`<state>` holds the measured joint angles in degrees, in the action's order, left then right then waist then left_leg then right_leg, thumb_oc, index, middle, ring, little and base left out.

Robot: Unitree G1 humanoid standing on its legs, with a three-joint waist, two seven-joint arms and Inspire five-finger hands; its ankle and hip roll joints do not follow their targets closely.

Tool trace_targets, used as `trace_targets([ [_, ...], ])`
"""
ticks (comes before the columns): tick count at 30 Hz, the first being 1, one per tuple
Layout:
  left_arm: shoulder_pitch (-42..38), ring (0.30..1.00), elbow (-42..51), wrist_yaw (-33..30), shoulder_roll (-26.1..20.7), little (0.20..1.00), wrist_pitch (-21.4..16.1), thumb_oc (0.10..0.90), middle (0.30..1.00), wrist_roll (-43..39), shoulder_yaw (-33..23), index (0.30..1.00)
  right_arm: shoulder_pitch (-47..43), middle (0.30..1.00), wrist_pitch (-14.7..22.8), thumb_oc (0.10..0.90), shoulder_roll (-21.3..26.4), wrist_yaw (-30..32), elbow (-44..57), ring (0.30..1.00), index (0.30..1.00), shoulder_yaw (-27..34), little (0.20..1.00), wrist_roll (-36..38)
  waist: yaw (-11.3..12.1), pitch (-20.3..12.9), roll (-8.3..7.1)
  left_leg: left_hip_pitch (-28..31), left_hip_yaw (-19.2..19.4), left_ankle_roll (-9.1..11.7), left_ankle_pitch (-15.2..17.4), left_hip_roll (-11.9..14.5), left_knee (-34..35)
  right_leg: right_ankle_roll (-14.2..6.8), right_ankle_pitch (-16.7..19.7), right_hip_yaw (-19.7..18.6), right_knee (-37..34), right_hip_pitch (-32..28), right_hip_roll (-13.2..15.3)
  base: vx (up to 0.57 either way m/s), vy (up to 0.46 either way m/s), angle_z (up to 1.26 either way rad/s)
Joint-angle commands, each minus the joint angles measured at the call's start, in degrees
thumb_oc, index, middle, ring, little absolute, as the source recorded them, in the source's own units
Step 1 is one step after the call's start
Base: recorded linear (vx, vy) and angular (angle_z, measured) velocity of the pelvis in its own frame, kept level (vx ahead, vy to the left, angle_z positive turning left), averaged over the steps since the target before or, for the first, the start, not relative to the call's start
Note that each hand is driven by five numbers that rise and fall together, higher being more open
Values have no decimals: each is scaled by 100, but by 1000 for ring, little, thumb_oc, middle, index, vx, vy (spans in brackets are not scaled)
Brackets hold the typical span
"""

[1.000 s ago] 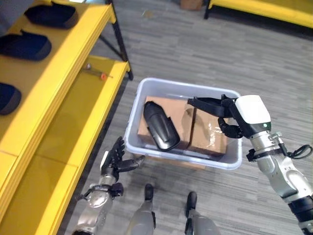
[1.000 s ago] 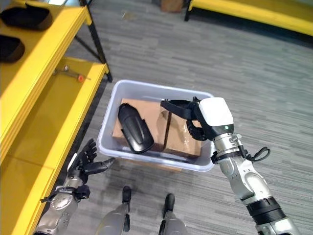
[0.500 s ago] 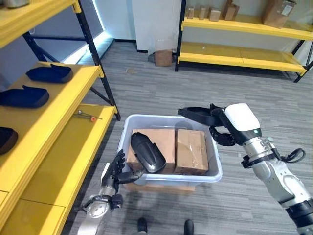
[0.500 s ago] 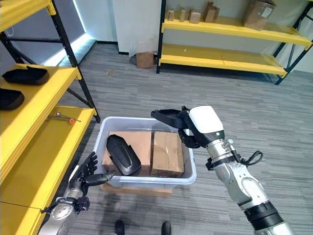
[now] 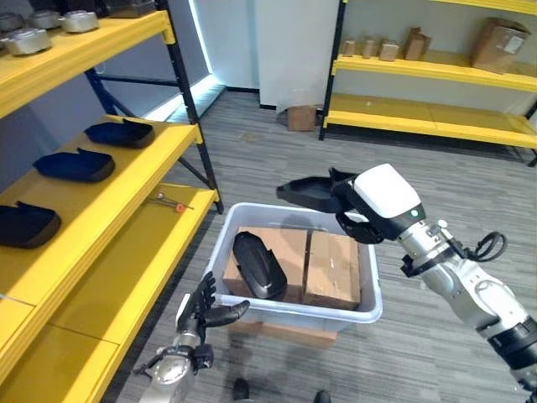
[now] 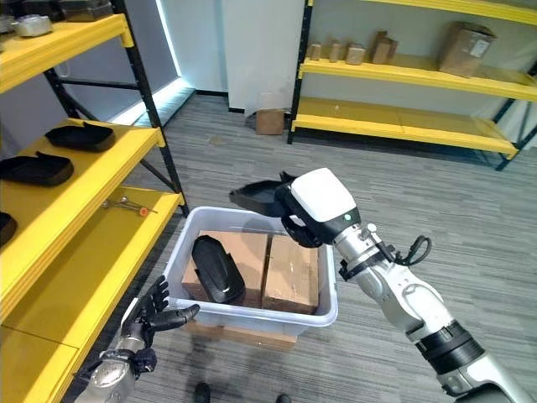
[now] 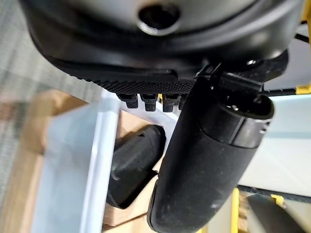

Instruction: Move parts from the plastic box to the shelf.

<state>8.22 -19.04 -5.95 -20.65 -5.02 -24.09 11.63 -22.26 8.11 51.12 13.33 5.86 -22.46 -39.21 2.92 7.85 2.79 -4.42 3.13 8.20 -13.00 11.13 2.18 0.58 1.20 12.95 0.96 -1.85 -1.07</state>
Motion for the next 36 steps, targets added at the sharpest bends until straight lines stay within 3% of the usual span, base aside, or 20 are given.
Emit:
trace_targets([
  [1, -638, 1000, 279, -31, -200, 1000, -442, 900, 1000, -64, 14, 1000, -925, 300, -74, 400, 5, 779, 612, 300, 300, 608, 300, -327, -83, -29, -518, 106, 1074, -166, 348, 850, -1675, -228, -407, 332, 836, 300, 656, -179, -84, 131],
  [3, -686, 1000, 273, -43, -181, 1000, -446, 900, 1000, -90, 31, 1000, -946, 300, -119, 400, -41, 818, 626, 300, 300, 651, 300, -357, -101, 4, -531, 58, 973, -194, 587, 925, -2279, -199, -430, 412, 995, 385, 731, -92, 5, 86],
  [5, -813, 1000, 271, -59, -164, 1000, -419, 900, 1000, -121, 125, 1000, -827, 300, -211, 400, -41, 900, 650, 300, 300, 833, 300, -428, -180, -28, -493, 261, 997, -202, 959, 994, -2625, -224, -528, 766, 1357, 487, 1004, 23, 194, 64],
  [6, -854, 1000, 293, -4, -150, 1000, -406, 900, 1000, -103, 202, 1000, -754, 300, -243, 400, -43, 900, 696, 300, 300, 991, 300, -402, -306, -105, -421, 433, 1075, -206, 1551, 835, -2053, -440, -578, 807, 1511, 461, 1173, 83, 349, 122],
  [7, -864, 1000, 305, 15, -145, 1000, -406, 900, 1000, -86, 222, 1000, -670, 300, -255, 400, -38, 888, 750, 300, 300, 1110, 300, -403, -310, -111, -444, 515, 1292, -338, 1694, 716, -1893, -469, -500, 912, 1590, 455, 1364, 120, 476, 152],
  [8, -953, 1000, 282, 25, -197, 1000, -392, 900, 1000, -33, 295, 1000, -594, 300, -293, 400, -105, 876, 742, 300, 300, 1244, 300, -358, -272, -103, -464, 539, 1215, -437, 1922, 440, -1847, -575, -428, 954, 1688, 415, 1663, 32, 418, 147],
  [11, -945, 1000, 305, 22, -280, 1000, -418, 900, 1000, 18, 264, 1000, -446, 300, -349, 400, -186, 967, 802, 300, 300, 1491, 300, -428, -158, -110, -507, 530, 1078, -516, 2041, 104, -1711, -773, -95, 1149, 1657, 295, 2052, 52, 309, 56],
  [16, -795, 1000, 392, -54, -398, 1000, -437, 900, 1000, 104, 39, 1000, -540, 300, -354, 400, -355, 983, 828, 300, 300, 1501, 300, -470, 76, -150, -609, 494, 930, -692, 2079, -298, -1541, -983, 432, 1283, 1440, 116, 2363, 64, 231, 60],
  [17, -743, 1000, 449, -98, -440, 1000, -451, 900, 1000, 110, -73, 1000, -596, 300, -376, 400, -402, 944, 841, 300, 300, 1440, 300, -527, 223, -168, -637, 455, 841, -768, 2111, -485, -1476, -1077, 688, 1364, 1348, 49, 2521, 74, 304, 82],
  [19, -727, 1000, 506, -151, -476, 1000, -447, 900, 1000, 170, -155, 1000, -661, 300, -426, 400, -457, 874, 832, 300, 300, 1355, 300, -698, 305, -160, -652, 412, 703, -941, 2148, -819, -1368, -1169, 985, 1432, 1373, 31, 2786, 89, 409, 53],
  [20, -728, 1000, 492, -189, -462, 1000, -454, 900, 1000, 225, -159, 1000, -722, 300, -469, 400, -522, 841, 786, 300, 300, 1268, 300, -802, 336, -155, -632, 478, 683, -1043, 2161, -1002, -1241, -1224, 1339, 1391, 1541, 107, 2957, 58, 276, 65],
  [24, -712, 1000, 508, -242, -443, 1000, -481, 900, 1000, 255, -229, 1000, -914, 300, -505, 400, -593, 819, 737, 300, 300, 1077, 300, -911, 347, -97, -568, 629, 755, -1137, 2103, -1122, -1025, -1224, 1528, 1279, 1721, 294, 3048, 16, 199, 45],
  [25, -688, 1000, 523, -257, -453, 1000, -484, 900, 1000, 288, -241, 1000, -969, 300, -491, 400, -636, 800, 734, 300, 300, 1026, 300, -949, 308, -70, -494, 711, 741, -1188, 2050, -1139, -843, -1180, 1382, 1127, 1845, 478, 2822, -7, 132, -20],
  [28, -649, 1000, 496, -273, -409, 1000, -489, 900, 1000, 285, -213, 1000, -918, 300, -411, 400, -698, 755, 680, 300, 300, 997, 300, -825, 51, -75, -427, 859, 489, -1184, 1739, -1155, -435, -847, 578, 185, 1812, 1035, 1438, 15, 94, -7],
  [30, -628, 1000, 523, -284, -342, 1000, -477, 900, 1000, 287, -176, 1000, -901, 300, -337, 400, -709, 797, 675, 300, 300, 986, 300, -755, -57, -122, -473, 945, 288, -1176, 1658, -1265, -233, -736, 222, -206, 1591, 1157, 604, 64, 28, 26],
  [32, -532, 1000, 491, -272, -199, 1000, -482, 900, 1000, 327, -204, 1000, -811, 300, -261, 400, -749, 822, 688, 300, 300, 1055, 300, -562, -92, -307, -563, 857, 129, -1072, 1542, -1368, -134, -584, 218, -614, 623, 721, 317, 45, -83, 66],
  [36, -394, 1000, 454, -220, -112, 1000, -469, 900, 1000, 308, -299, 1000, -730, 300, -172, 400, -793, 788, 724, 300, 300, 1139, 300, -365, -20, -520, -531, 877, 195, -969, 1501, -1263, -108, -544, 345, -598, -32, 302, 259, 75, -100, 15],
])
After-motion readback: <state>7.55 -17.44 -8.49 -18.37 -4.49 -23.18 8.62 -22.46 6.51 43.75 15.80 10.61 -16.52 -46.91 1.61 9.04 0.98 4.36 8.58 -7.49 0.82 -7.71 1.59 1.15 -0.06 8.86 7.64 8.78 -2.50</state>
